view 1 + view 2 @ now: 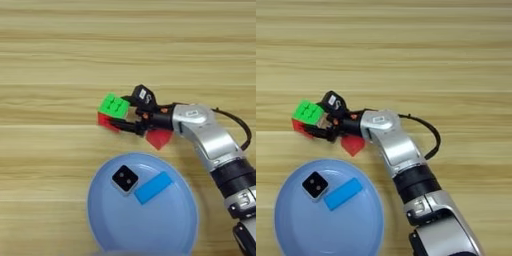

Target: Move the objects on the table

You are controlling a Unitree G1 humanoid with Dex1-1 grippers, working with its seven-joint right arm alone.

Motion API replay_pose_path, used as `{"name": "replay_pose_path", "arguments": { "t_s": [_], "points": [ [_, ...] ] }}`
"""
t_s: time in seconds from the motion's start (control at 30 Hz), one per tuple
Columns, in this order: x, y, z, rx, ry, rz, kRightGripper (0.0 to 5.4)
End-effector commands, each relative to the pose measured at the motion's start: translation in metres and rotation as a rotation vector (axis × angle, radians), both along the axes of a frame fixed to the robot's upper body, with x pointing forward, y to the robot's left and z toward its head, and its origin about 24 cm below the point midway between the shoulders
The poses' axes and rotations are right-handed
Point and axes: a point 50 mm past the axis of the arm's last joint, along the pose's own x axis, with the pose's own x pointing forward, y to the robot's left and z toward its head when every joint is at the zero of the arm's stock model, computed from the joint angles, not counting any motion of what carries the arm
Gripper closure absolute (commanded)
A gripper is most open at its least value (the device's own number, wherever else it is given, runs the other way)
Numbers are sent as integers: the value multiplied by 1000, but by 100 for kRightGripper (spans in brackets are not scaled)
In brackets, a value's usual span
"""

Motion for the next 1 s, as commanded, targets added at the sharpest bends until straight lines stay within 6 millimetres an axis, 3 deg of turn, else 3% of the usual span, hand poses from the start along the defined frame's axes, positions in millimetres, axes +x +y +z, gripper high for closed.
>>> {"name": "replay_pose_path", "arguments": {
  "t_s": [0.03, 0.3, 0.4, 0.83, 1.0],
  "points": [
    [17, 4, 30, 7, -139, -14, 209],
    [16, 2, 20, -14, -117, -8, 209],
    [15, 2, 21, -6, -117, -3, 156],
    [20, -1, 43, 90, -180, -19, 21],
    [18, -3, 58, 149, -227, 0, 5]
  ]
}}
